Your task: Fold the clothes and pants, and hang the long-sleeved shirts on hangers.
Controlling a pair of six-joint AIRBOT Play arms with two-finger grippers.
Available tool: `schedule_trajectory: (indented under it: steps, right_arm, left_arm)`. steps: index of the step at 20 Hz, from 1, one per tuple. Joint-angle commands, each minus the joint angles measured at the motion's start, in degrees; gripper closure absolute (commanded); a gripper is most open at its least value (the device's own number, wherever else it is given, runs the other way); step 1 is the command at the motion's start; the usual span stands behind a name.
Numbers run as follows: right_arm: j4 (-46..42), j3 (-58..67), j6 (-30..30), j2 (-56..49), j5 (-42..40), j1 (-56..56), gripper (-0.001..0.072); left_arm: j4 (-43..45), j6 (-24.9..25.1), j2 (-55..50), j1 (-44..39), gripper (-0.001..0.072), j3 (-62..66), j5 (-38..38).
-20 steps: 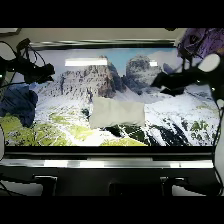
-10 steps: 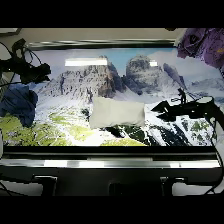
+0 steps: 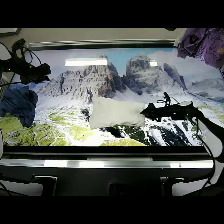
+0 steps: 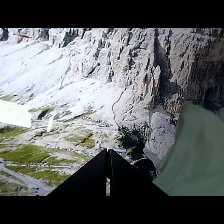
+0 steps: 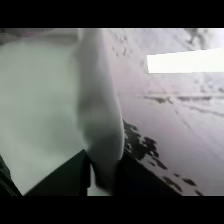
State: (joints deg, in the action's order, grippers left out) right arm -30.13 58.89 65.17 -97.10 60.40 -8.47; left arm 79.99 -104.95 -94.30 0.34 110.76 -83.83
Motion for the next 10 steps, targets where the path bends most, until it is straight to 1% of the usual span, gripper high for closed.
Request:
schedule_trajectory:
  steps: [1,3,7,10]
  right_arm:
    - [1.51,0.46,-0.24,-0.02,-0.09,1.57,0.0680]
    - [0.92,3.41,0.52,1.57,0.39,0.96,0.0686]
    - [-7.26,16.98,11.50,2.32,0.79,-2.75,0.0686]
    - [-11.93,27.02,17.88,2.32,0.81,-6.25,0.0686]
  left_arm:
    - [0.02,0.02,0.02,0.04,0.0691,0.02,0.02]
    - [0.02,0.00,0.02,0.04,0.0691,0.02,0.02]
    - [0.00,0.00,0.02,0.04,0.0691,0.02,0.02]
    - [0.02,0.02,0.02,0.04,0.0691,0.02,-0.02]
